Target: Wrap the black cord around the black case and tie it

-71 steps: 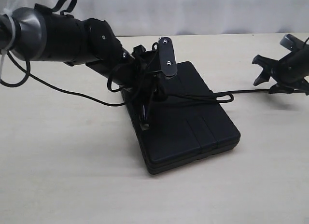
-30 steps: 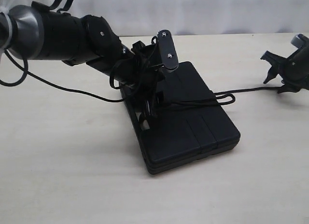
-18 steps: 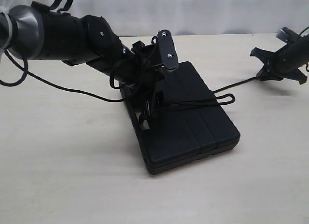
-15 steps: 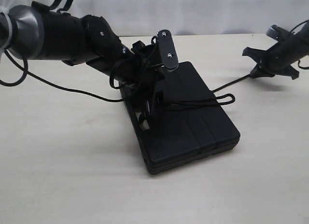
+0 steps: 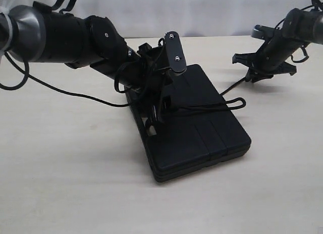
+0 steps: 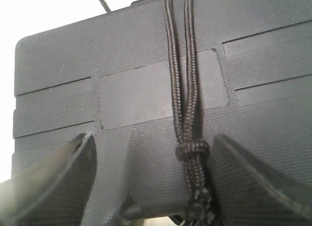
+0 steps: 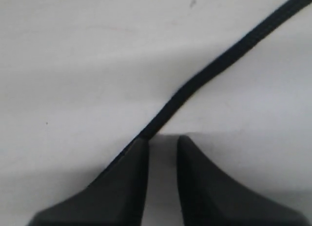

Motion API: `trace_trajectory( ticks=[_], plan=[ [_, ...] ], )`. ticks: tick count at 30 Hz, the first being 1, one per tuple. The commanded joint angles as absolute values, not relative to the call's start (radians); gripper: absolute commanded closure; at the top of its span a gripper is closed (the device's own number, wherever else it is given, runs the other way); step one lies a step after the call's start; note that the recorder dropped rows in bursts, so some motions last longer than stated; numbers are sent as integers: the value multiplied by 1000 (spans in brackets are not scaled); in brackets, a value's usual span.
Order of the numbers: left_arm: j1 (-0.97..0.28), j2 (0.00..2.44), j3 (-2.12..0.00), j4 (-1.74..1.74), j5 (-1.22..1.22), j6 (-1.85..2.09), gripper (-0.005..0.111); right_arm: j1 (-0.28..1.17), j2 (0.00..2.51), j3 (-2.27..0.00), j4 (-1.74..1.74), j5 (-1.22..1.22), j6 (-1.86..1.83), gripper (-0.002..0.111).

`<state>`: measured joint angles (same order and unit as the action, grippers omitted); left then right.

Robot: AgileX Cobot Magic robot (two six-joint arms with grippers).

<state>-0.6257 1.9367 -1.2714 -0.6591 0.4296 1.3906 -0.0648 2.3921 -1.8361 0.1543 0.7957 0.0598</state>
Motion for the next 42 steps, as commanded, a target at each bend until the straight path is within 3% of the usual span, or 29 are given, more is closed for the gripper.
trace_trajectory(
  ticks=[1, 4, 13, 18, 23, 32, 42],
  plan=[
    [-623, 1925, -1270, -675, 432, 1385, 44, -72, 2381, -1814, 142, 882, 149, 59],
    [-623, 1925, -1270, -675, 433, 1382, 44, -67, 2381, -1807, 158, 835, 218, 50],
    [-623, 1925, -1270, -675, 432, 1383, 44, -44, 2420, -1754, 302, 690, 189, 55],
    [-623, 1925, -1270, -671, 432, 1383, 44, -44, 2492, -1754, 298, 737, 129, 70],
    [-623, 1925, -1270, -671, 434, 1383, 44, -44, 2524, -1752, 298, 756, -31, 104],
    [-623, 1925, -1270, -671, 436, 1383, 44, -41, 2510, -1734, 298, 742, -160, 104],
    [-623, 1925, -1270, -671, 436, 1383, 44, 48, 2303, -1427, 220, 288, -232, 104]
  ],
)
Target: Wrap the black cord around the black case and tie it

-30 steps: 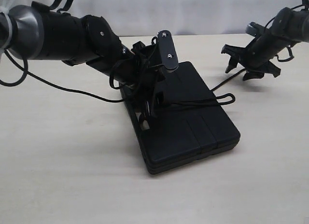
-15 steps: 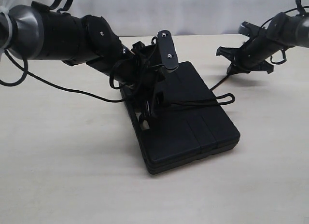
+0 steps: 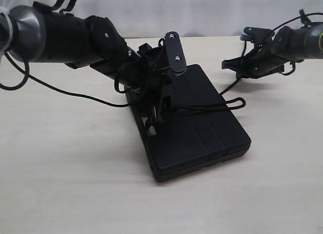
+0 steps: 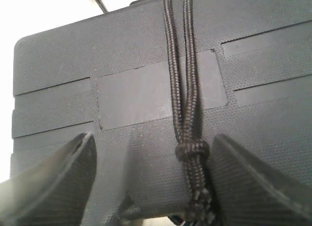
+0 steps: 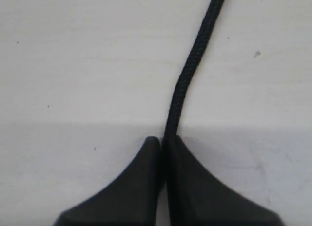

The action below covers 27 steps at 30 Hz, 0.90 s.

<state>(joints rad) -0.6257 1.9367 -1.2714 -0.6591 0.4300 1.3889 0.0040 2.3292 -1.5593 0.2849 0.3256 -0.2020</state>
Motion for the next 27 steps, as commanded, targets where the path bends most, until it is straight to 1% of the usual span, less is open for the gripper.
trace_trajectory(
  ticks=[1, 6, 10, 12, 13, 14, 15, 16, 18, 22, 24, 27],
  plan=[
    [-623, 1925, -1270, -671, 436, 1383, 44, 56, 2290, -1408, 215, 254, -232, 104],
    [-623, 1925, -1270, -675, 391, 1325, 44, 97, 2185, -1237, 167, 7, -232, 104],
    [-623, 1925, -1270, -675, 363, 1250, 44, 107, 2151, -1165, 142, -82, -232, 104],
    [-623, 1925, -1270, -673, 388, 1250, 46, 107, 2146, -1153, 142, -94, -232, 104],
    [-623, 1925, -1270, -659, 431, 1253, 56, 105, 2146, -1140, 142, -109, -232, 104],
    [-623, 1925, -1270, -649, 440, 1255, 60, 105, 2146, -1138, 142, -118, -232, 104],
    [-623, 1925, -1270, -623, 449, 1255, 71, 105, 2146, -1127, 142, -135, -232, 104],
    [-623, 1925, -1270, -623, 457, 1259, 74, 105, 2146, -1124, 142, -138, -232, 104],
    [-623, 1927, -1270, -623, 508, 1303, 69, 105, 2146, -1124, 142, -137, -243, 104],
    [-648, 1927, -1270, -704, 518, 1455, 45, 105, 2146, -1124, 142, -131, -242, 104],
    [-665, 1927, -1270, -731, 513, 1523, 42, 105, 2146, -1124, 142, -129, -270, 104],
    [-710, 1927, -1270, -736, 488, 1578, 42, 105, 2146, -1124, 142, -114, -276, 104]
  ],
)
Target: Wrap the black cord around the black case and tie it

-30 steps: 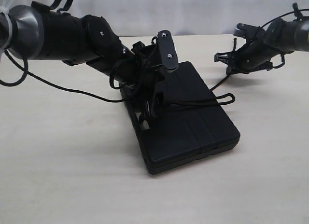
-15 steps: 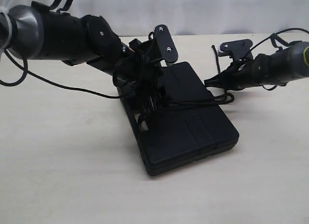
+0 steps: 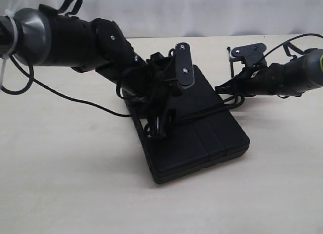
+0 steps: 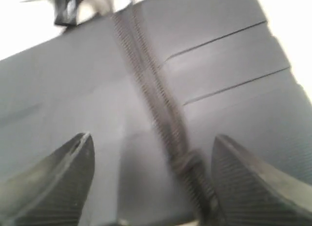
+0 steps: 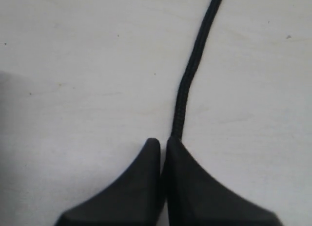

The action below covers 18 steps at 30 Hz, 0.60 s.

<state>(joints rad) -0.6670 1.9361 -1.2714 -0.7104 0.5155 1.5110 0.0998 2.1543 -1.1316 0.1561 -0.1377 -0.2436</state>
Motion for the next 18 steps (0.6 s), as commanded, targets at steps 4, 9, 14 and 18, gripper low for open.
trace_trajectory(
  ticks=[4, 9, 14, 18],
  plan=[
    [-734, 1934, -1270, -744, 415, 1562, 42, 105, 2146, -1124, 142, -98, -276, 104],
    [-734, 1996, -1270, -757, 387, 1566, 42, 105, 2146, -1124, 142, -103, -276, 104],
    [-734, 2040, -1270, -773, 307, 1570, 43, 105, 2146, -1124, 142, -103, -276, 104],
    [-734, 2049, -1270, -773, 284, 1570, 61, 105, 2146, -1124, 142, -103, -276, 104]
  ],
)
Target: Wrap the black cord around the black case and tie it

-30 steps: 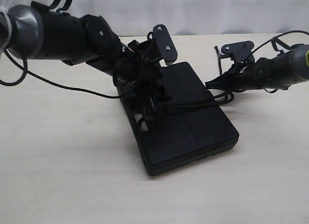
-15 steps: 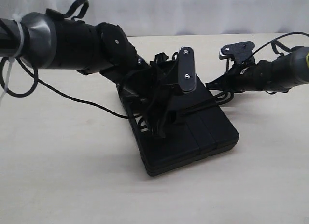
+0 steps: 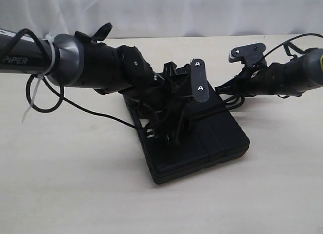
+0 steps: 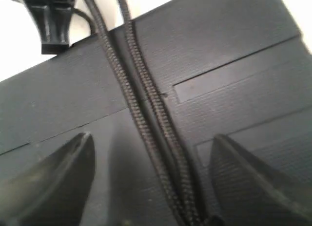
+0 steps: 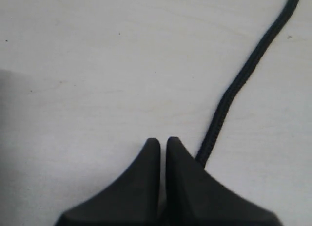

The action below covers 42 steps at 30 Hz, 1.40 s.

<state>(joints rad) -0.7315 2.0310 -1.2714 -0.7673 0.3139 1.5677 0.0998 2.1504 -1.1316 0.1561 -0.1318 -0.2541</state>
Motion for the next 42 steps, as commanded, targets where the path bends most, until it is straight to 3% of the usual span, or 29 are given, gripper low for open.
trace_trajectory(
  ticks=[1, 4, 5, 13, 19, 21, 25, 31, 42],
  plan=[
    [-734, 2049, -1270, -773, 284, 1570, 71, 105, 2146, -1124, 142, -103, -276, 104],
    [-734, 2049, -1270, -773, 284, 1570, 104, 105, 2134, -1124, 150, -104, -273, 104],
    [-734, 2047, -1270, -773, 284, 1568, 107, 105, 2120, -1124, 160, -104, -273, 104],
    [-734, 2045, -1270, -773, 232, 1487, 107, 16, 1972, -1127, 350, 52, -251, 103],
    [-734, 2045, -1270, -773, 232, 1487, 107, -94, 2055, -1184, 354, 137, -131, 64],
    [-734, 2045, -1270, -773, 232, 1487, 107, -96, 2117, -1275, 389, 247, -144, 59],
    [-734, 2045, -1270, -776, 234, 1487, 107, -65, 2213, -1414, 411, 373, -149, 58],
    [-734, 2045, -1270, -776, 233, 1487, 107, 16, 2242, -1441, 409, 337, -178, 58],
    [-734, 2045, -1270, -776, 249, 1485, 107, -23, 2307, -1458, 374, 365, -168, 67]
  ],
)
